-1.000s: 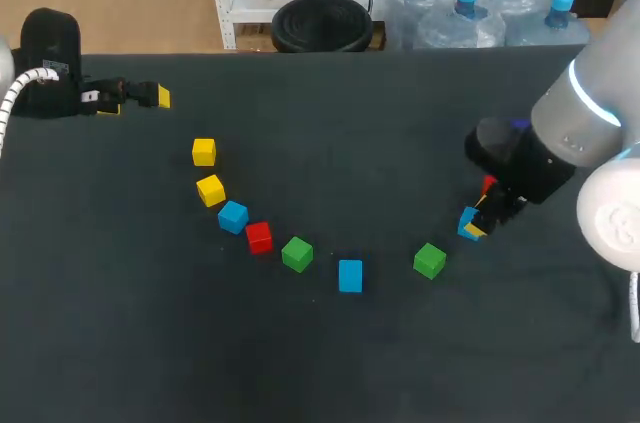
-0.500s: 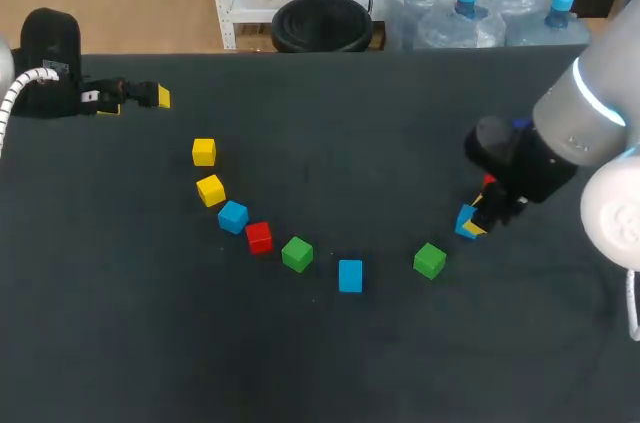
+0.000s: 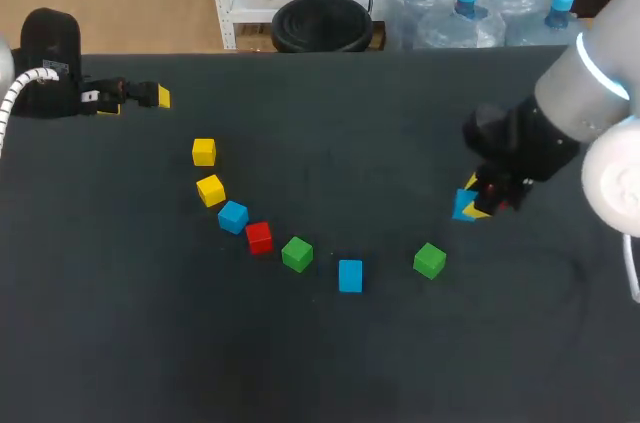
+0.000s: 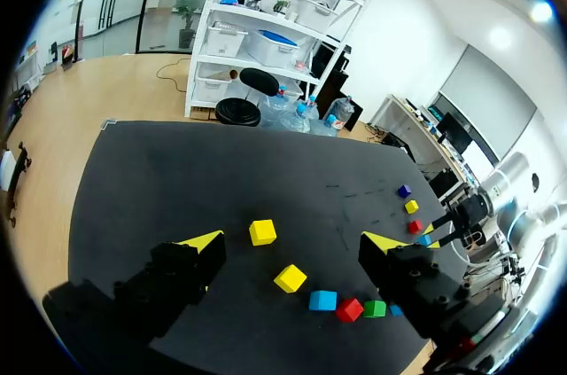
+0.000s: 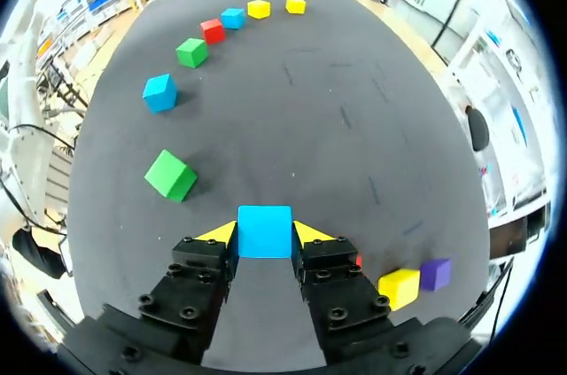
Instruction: Place the blue cubes, place green cubes on the blue cubes, place the yellow cubes on the green cubes, then place the red cubes on the yellow cubes, and place purple cube on the red cubes.
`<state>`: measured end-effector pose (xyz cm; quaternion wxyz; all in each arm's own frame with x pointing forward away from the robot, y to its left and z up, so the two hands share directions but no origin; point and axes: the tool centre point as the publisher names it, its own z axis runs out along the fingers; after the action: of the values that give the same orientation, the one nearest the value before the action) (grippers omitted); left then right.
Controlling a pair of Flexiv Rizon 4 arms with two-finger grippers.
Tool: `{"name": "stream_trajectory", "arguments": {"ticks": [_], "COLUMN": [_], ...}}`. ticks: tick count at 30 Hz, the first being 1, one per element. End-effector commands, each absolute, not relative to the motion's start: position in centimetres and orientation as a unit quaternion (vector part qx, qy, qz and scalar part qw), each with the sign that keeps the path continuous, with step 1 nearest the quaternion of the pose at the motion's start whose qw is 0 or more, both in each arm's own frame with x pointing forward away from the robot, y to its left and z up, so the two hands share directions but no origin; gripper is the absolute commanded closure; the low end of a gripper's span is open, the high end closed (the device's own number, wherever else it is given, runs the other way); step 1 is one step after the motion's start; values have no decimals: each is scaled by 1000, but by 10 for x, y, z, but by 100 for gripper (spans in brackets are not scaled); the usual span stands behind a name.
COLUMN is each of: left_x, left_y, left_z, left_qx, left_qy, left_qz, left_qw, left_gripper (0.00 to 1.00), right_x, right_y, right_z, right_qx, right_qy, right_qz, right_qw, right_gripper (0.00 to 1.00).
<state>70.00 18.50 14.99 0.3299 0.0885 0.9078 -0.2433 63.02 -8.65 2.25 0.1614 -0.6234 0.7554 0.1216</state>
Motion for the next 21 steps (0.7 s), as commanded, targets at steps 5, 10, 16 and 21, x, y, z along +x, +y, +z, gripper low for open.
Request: {"name": "stream_trajectory", "arguments": {"ticks": [5, 10, 16, 21], "left_x": [700, 700, 700, 700], "left_y": [185, 185, 185, 185], "left_z": [150, 150, 150, 150], "left_qx": [88, 88, 88, 88], "left_qy": [908, 908, 908, 908], "left_qz": [-243, -243, -243, -243], "left_qw": [330, 330, 330, 330], "left_gripper": [0, 0, 0, 0], "right_x": [636, 636, 643, 653], "right_y": [-61, -49, -35, -23], "right_z": [26, 27, 26, 25], "right_qx": [-665, -694, -703, -706], "right_qy": [717, 691, 683, 682], "right_qz": [120, 108, 111, 114], "right_qw": [170, 172, 165, 156], "right_gripper": [100, 100, 100, 100]}}
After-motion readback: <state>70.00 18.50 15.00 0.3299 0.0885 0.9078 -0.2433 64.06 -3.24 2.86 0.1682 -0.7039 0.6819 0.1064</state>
